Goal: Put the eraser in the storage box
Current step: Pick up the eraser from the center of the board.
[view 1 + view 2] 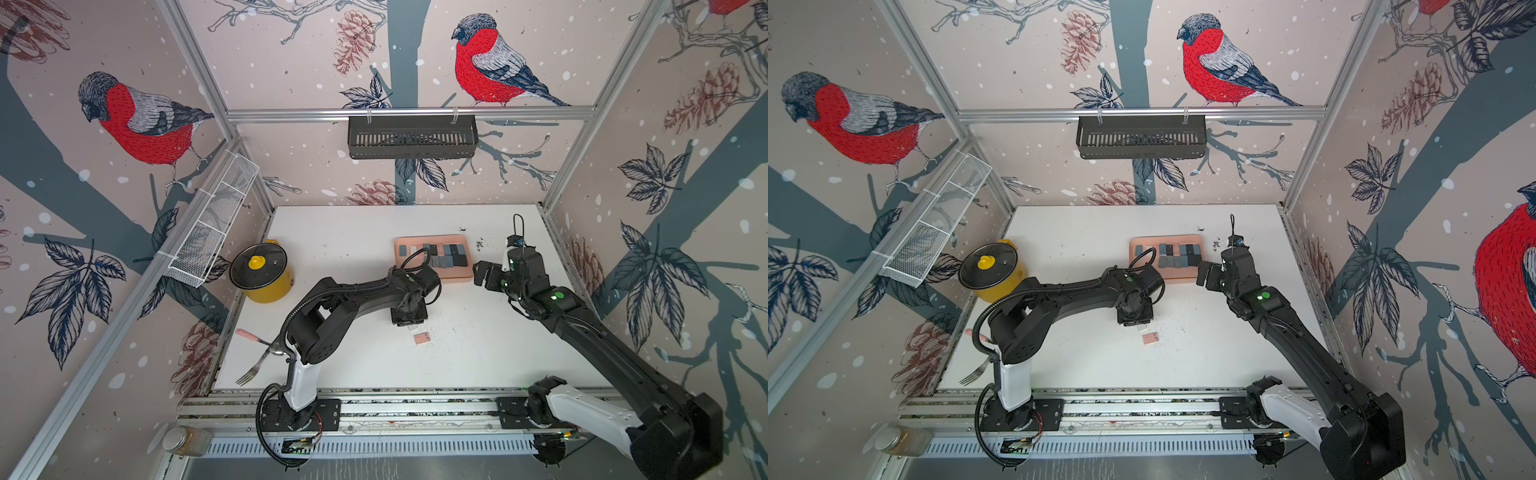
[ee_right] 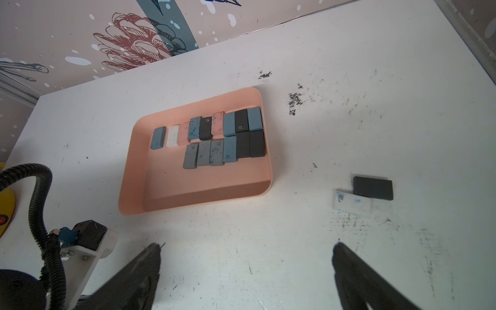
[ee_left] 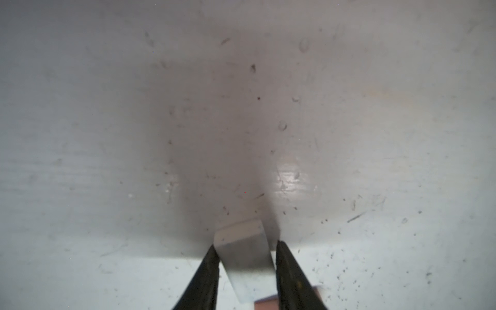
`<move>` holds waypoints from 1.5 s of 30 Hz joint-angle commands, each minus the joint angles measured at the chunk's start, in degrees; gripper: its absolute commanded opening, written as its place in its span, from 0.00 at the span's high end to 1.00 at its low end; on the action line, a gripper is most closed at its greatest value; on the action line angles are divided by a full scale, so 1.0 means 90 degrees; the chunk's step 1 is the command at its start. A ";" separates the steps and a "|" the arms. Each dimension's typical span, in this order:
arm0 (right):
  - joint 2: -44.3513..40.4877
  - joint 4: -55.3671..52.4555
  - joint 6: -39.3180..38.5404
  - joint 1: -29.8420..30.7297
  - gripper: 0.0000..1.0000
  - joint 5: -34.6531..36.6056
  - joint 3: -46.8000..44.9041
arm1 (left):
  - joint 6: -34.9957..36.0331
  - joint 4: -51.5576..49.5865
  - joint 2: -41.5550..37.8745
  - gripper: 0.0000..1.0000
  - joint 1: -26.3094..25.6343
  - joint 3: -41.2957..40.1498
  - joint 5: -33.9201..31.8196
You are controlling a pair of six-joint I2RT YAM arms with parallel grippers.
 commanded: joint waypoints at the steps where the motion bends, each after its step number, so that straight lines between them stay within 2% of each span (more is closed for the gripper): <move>1: -0.0036 0.0199 0.0040 -0.0015 0.01 0.0004 0.0000 | 0.0348 -0.0224 0.0299 0.64 0.0003 -0.0086 -0.0741; 16: -0.0154 0.0158 0.0018 -0.0115 0.01 -0.0002 -0.0079 | 0.1348 -0.0060 0.0098 0.72 0.0030 -0.0354 -0.1104; 27: -0.0115 0.0209 0.0067 -0.0159 0.01 -0.0111 -0.0106 | 0.1721 0.0060 -0.0207 0.73 0.0574 -0.0572 -0.1072; 38: 0.0011 0.0202 0.0075 -0.0180 0.01 -0.0137 -0.0017 | 0.2158 -0.0111 -0.0284 0.74 0.0852 -0.0367 -0.1301; 45: 0.0161 0.0248 0.0122 -0.0195 0.01 -0.0240 0.0086 | 0.2303 -0.0237 -0.0356 0.74 0.0938 -0.0086 -0.1195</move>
